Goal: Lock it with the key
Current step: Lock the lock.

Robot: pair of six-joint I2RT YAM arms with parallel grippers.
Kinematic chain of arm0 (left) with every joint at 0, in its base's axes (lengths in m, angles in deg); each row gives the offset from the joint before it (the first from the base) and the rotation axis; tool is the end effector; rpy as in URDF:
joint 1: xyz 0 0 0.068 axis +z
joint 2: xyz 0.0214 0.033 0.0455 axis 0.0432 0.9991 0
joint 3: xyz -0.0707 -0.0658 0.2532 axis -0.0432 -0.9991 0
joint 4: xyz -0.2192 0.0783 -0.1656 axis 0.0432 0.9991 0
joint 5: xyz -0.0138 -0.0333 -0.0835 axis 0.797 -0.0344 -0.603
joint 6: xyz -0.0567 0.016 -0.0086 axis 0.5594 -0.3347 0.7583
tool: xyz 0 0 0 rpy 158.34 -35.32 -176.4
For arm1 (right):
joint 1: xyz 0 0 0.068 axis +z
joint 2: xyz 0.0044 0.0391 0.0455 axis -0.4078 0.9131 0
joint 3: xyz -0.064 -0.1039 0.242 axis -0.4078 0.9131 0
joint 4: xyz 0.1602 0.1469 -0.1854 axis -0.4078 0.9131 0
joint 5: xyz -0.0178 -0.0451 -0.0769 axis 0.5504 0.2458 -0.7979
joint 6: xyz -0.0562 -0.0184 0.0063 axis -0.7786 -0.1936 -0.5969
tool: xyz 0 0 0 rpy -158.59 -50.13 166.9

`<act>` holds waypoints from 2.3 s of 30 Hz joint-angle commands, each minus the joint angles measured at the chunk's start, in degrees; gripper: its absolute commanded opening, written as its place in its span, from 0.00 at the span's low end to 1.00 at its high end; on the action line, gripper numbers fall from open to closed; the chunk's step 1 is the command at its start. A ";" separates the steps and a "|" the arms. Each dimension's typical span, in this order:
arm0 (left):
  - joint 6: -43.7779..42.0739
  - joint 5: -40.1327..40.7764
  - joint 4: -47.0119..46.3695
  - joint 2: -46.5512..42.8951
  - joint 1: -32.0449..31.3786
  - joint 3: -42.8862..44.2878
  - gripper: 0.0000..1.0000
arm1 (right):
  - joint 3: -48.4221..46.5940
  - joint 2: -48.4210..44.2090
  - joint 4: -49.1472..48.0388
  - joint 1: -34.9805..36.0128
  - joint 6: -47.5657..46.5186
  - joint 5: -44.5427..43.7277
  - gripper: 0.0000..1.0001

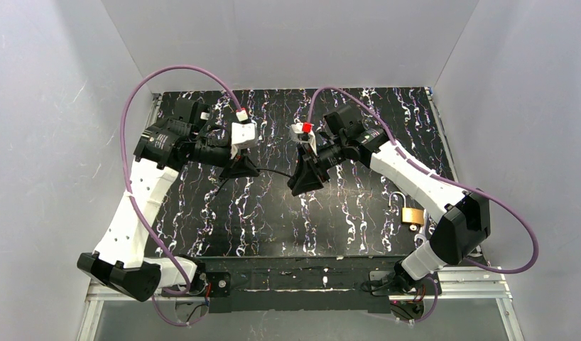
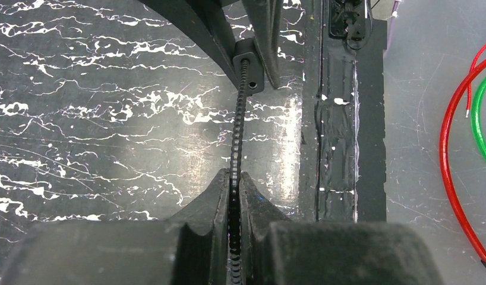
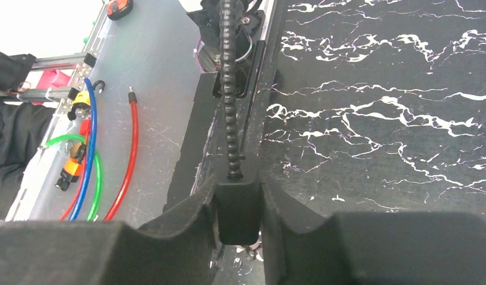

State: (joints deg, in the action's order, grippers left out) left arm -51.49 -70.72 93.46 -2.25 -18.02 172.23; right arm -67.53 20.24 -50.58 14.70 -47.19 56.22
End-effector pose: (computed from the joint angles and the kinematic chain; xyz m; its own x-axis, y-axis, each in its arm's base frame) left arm 0.2213 -0.1197 0.4349 0.0607 0.4455 -0.8932 0.9914 0.0770 0.1058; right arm 0.2489 0.2503 0.3354 -0.1893 -0.3796 -0.9056 -0.9264 -0.2366 0.2928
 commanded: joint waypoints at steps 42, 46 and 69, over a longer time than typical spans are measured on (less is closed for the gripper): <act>-16.17 10.08 5.50 2.20 18.61 -6.05 0.44 | -1.87 -3.29 -1.31 -2.74 1.93 -3.93 0.01; -16.29 9.11 4.79 3.27 18.50 -6.00 0.40 | -2.36 -2.78 -1.33 -2.64 1.93 -3.41 0.01; 10.60 -10.55 -6.34 -1.12 16.53 -11.16 0.00 | -1.94 -0.44 -15.52 -4.39 14.54 -6.34 0.01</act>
State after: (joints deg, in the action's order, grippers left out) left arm -54.99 -70.91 94.07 0.33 -1.38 161.70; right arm -67.86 19.34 -56.59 10.92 -38.38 50.32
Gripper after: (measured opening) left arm 0.036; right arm 0.319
